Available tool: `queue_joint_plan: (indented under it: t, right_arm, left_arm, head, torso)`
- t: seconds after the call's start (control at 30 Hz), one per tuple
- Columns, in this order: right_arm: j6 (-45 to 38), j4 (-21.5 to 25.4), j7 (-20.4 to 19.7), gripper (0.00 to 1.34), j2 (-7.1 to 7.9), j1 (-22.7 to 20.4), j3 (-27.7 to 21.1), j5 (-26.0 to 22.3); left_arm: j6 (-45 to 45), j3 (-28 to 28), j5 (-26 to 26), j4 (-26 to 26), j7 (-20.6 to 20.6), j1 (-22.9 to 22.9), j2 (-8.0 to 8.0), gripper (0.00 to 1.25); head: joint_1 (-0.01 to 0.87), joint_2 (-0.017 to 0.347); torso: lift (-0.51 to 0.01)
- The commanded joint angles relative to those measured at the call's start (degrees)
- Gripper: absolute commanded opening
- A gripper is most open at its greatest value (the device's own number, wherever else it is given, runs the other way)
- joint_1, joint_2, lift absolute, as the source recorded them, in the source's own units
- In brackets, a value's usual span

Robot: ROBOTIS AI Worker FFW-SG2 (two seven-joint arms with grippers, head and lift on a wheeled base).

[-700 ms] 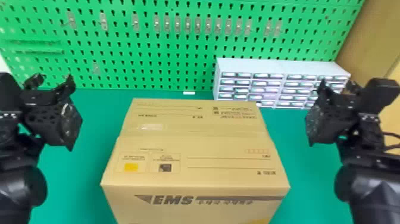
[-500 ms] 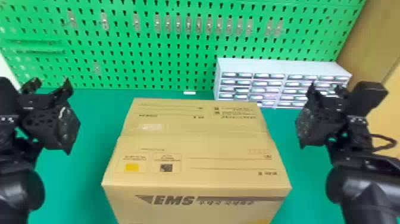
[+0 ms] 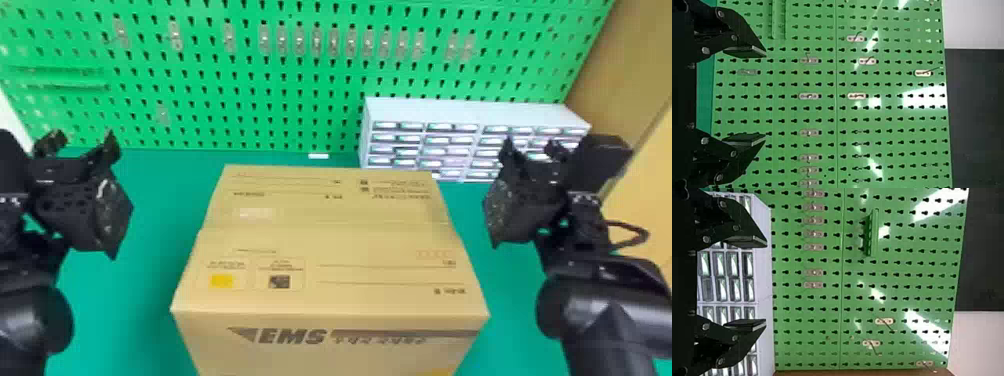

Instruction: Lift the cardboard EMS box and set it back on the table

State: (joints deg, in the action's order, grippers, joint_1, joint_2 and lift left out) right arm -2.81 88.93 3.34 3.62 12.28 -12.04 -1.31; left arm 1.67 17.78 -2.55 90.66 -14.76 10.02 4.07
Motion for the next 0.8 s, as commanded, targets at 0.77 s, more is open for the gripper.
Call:
queue_joint_plan:
  t: [0.77]
  right_arm:
    - [0.96, 0.01, 0.00, 0.80, -1.24, 0.11, 0.35, 1.31]
  left_arm:
    - [0.00, 0.06, -0.35, 0.39, 0.00, -0.35, -0.02, 0.76]
  head:
    - [0.678, -0.015]
  torso:
    - [-0.026]
